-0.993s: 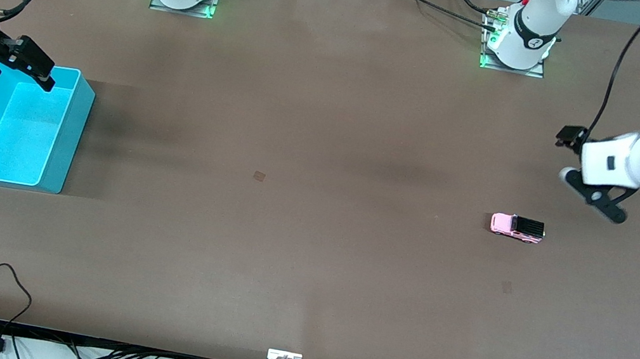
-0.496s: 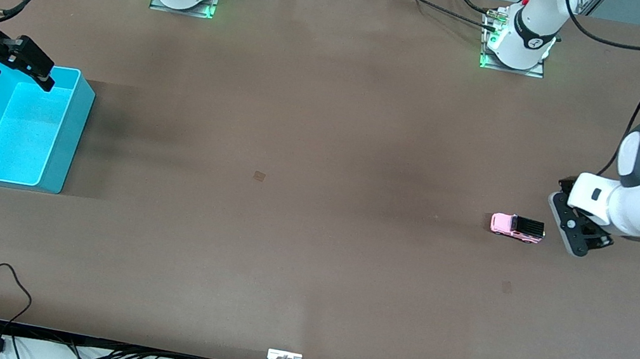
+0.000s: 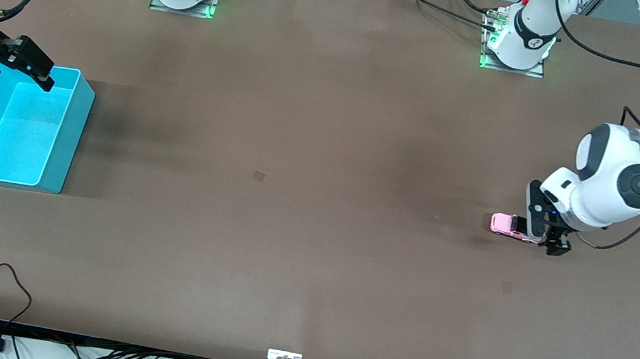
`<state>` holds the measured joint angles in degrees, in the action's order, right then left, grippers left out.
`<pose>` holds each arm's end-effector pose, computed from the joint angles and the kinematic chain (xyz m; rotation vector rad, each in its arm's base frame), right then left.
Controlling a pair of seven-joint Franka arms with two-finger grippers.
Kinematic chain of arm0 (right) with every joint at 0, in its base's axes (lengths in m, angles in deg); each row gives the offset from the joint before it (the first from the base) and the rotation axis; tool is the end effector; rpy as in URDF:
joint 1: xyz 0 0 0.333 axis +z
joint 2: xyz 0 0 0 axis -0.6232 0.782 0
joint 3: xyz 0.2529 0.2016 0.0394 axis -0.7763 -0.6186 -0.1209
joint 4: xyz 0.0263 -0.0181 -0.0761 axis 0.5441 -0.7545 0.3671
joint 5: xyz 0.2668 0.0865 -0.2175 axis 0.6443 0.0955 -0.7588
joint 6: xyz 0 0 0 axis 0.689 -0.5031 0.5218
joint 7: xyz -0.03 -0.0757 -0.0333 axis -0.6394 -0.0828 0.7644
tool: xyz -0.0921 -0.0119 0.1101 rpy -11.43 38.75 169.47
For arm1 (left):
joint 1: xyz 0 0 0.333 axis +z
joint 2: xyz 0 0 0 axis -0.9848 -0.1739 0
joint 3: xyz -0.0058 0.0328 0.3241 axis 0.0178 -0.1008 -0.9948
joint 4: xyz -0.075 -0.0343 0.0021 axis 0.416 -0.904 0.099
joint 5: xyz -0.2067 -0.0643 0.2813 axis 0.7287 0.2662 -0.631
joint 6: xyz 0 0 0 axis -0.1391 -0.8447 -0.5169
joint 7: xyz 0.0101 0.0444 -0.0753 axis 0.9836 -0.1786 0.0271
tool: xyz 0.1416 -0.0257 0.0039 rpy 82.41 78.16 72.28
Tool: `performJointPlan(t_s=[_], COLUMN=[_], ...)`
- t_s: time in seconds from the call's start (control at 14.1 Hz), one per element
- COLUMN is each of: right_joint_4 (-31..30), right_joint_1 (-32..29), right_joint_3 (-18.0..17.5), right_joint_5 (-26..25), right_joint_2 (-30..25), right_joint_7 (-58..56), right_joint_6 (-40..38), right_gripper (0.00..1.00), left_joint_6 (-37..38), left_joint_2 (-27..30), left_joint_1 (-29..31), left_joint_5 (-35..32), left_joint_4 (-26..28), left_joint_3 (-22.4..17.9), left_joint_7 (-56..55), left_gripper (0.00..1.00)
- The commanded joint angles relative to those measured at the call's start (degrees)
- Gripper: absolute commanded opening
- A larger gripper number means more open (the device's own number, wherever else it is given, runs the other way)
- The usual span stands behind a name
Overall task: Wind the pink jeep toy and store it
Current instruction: 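Close the left gripper on the pink jeep's rear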
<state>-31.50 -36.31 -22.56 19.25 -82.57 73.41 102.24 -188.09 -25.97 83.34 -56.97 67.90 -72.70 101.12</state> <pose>0.5402 0.0299 0.5840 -3.1193 0.0668 -0.1974 0.5588 0.0108 0.2529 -2.2510 2.1311 0.1005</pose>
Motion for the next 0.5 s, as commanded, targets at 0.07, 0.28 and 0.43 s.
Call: performJointPlan(t_s=[0.07,0.28,0.43], right_joint_4=[0.99,0.99,0.99], right_joint_1=[-0.48,-0.48,-0.48], right_joint_3=[-0.28,-0.28,-0.28], right_joint_5=[-0.41,-0.41,-0.41], right_joint_2=[0.48,0.48,0.48], right_joint_7=[-0.42,-0.5,-0.5], right_joint_6=[-0.06,-0.06,-0.06], right_gripper=[1.0,1.0,1.0], left_joint_6=[-7.28,-8.25,-8.43], left_joint_2=[-1.78,-3.54,-4.25], left_joint_1=[-0.45,-0.37,-0.45], left_joint_5=[-1.29,-1.29,-1.29], left_joint_4=[3.28,3.28,3.02], left_joint_3=[-0.04,0.05,0.05], left_joint_7=[2.13,2.22,2.22], left_gripper=[1.0,1.0,0.92])
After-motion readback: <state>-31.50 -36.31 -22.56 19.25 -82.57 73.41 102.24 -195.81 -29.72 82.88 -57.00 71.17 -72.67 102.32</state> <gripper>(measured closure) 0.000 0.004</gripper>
